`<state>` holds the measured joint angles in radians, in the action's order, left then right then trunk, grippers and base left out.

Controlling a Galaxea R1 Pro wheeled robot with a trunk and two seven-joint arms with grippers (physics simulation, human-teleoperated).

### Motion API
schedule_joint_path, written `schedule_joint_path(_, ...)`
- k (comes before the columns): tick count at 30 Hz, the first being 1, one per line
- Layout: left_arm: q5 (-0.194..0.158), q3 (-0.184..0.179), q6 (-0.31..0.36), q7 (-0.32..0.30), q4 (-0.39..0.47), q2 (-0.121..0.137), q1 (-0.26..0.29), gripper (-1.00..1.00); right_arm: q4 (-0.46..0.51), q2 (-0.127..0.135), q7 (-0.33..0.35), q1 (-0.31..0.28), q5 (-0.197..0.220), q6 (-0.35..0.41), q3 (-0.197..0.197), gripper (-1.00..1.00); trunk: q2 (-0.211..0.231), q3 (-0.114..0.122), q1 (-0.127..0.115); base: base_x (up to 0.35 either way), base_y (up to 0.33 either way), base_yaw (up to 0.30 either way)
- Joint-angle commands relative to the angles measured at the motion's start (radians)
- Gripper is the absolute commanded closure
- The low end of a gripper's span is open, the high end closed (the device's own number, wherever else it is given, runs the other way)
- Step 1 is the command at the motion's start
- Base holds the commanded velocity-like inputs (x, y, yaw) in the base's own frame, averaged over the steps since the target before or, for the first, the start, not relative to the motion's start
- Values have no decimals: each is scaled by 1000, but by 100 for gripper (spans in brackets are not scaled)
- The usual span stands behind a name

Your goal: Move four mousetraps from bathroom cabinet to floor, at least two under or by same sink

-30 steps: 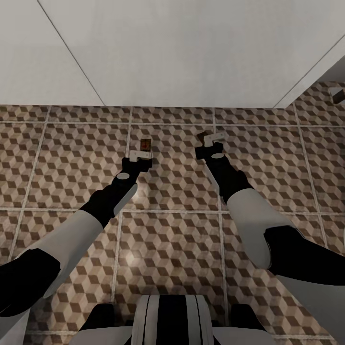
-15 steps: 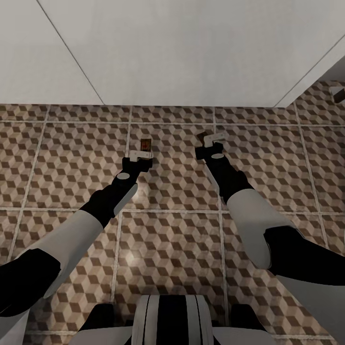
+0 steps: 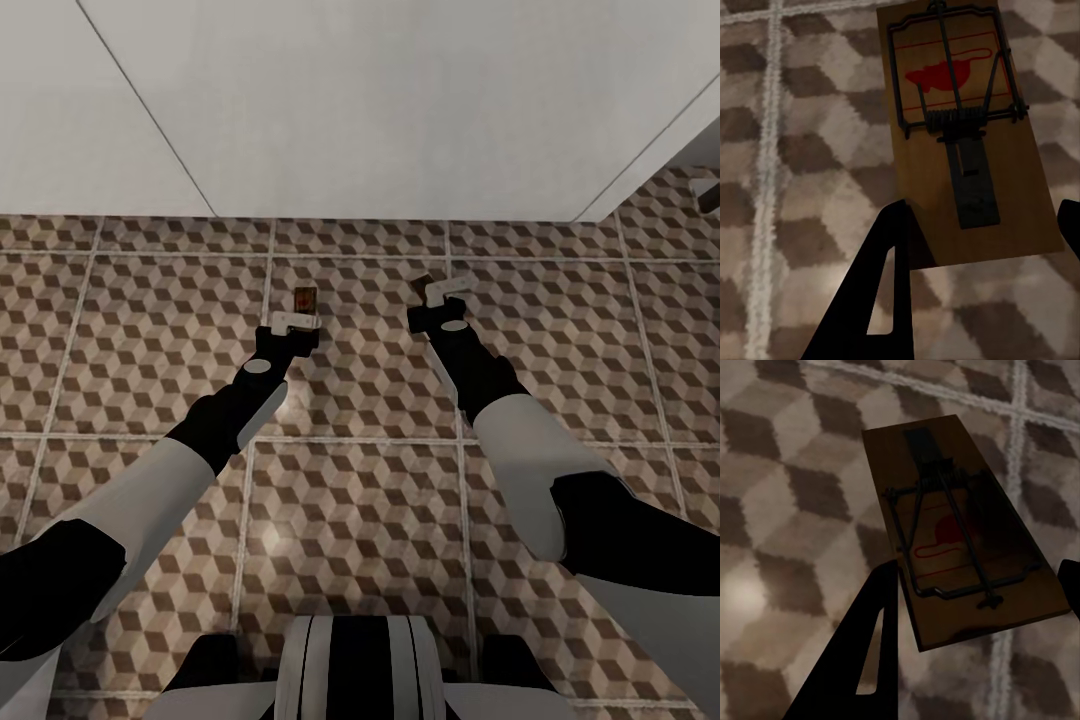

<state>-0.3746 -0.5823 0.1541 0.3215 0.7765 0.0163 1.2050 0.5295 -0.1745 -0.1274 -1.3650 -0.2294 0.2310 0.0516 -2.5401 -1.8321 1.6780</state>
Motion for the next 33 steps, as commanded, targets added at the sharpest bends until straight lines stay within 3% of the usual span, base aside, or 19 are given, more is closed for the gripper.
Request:
schedule_joint_path(1, -7, -7, 4, 10, 2, 2, 1, 100, 1, 0, -6, 0, -8, 9, 4, 100, 0, -1, 0, 0, 0, 0)
schedule_joint_path(9, -7, -7, 4, 10, 4, 2, 1, 100, 1, 0, -8, 0, -8, 2, 4, 100, -2, -1, 3, 0, 0, 0)
schedule_joint_path(23, -7, -7, 4, 10, 0, 15, 1, 100, -46, 0, -8, 3, -10, -82, 4, 100, -2, -1, 3, 0, 0, 0)
schedule_joint_path(33, -7, -7, 4, 10, 3, 16, 1, 100, -50, 0, -9, 3, -10, -88, 4, 100, -2, -1, 3, 88, 53, 0)
